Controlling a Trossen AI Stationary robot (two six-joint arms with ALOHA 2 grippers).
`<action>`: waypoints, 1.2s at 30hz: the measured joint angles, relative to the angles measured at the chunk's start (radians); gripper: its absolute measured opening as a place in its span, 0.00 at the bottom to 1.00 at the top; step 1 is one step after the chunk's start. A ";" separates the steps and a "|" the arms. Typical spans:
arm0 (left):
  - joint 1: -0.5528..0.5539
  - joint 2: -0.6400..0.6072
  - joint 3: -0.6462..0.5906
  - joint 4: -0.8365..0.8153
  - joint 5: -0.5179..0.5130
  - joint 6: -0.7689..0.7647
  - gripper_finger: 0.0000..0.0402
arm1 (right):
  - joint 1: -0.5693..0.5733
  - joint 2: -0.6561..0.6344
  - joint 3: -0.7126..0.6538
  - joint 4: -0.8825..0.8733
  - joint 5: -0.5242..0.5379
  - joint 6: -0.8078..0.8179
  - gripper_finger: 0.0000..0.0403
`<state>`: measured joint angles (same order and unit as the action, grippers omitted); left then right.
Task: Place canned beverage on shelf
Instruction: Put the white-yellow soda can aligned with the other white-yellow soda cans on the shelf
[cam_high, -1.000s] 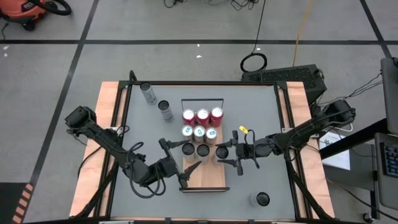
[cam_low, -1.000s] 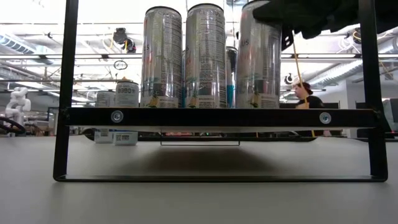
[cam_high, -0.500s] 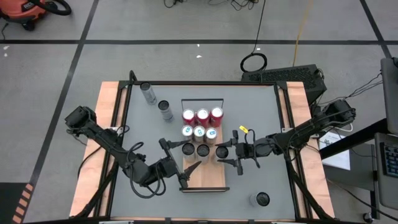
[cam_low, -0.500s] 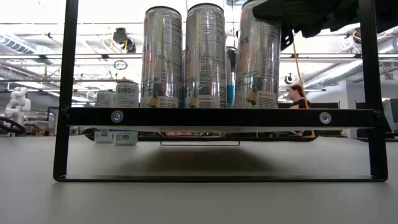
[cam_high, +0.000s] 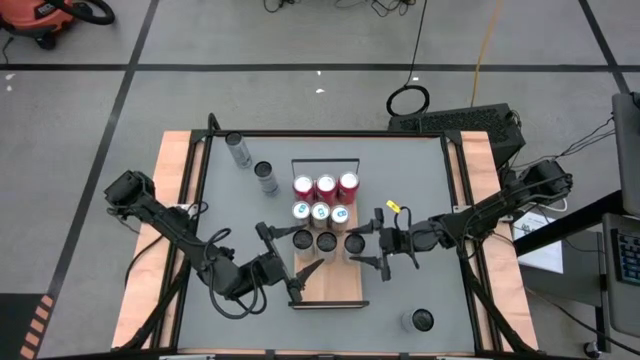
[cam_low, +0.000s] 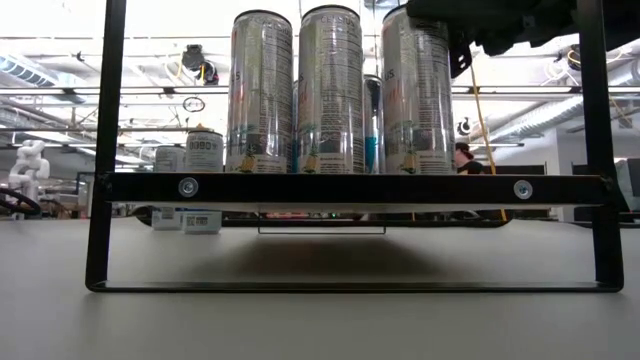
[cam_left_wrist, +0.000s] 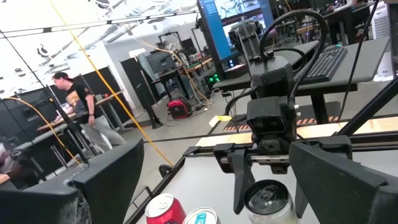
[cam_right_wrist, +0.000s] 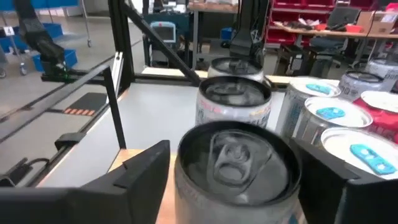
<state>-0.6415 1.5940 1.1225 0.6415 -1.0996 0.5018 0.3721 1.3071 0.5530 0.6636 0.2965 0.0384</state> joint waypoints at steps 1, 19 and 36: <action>0.000 0.000 0.000 0.000 0.000 0.000 0.99 | 0.000 0.000 0.000 0.002 0.008 -0.002 0.69; 0.000 0.000 0.000 -0.005 0.000 0.001 0.99 | 0.054 -0.204 0.001 -0.099 0.031 -0.013 0.73; 0.008 0.000 0.000 -0.031 0.001 0.002 0.99 | 0.067 -0.160 0.001 -0.572 0.100 0.292 0.43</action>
<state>-0.6332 1.5940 1.1221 0.6108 -1.0989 0.5037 0.4387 1.1470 0.5545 0.0912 0.3962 0.3307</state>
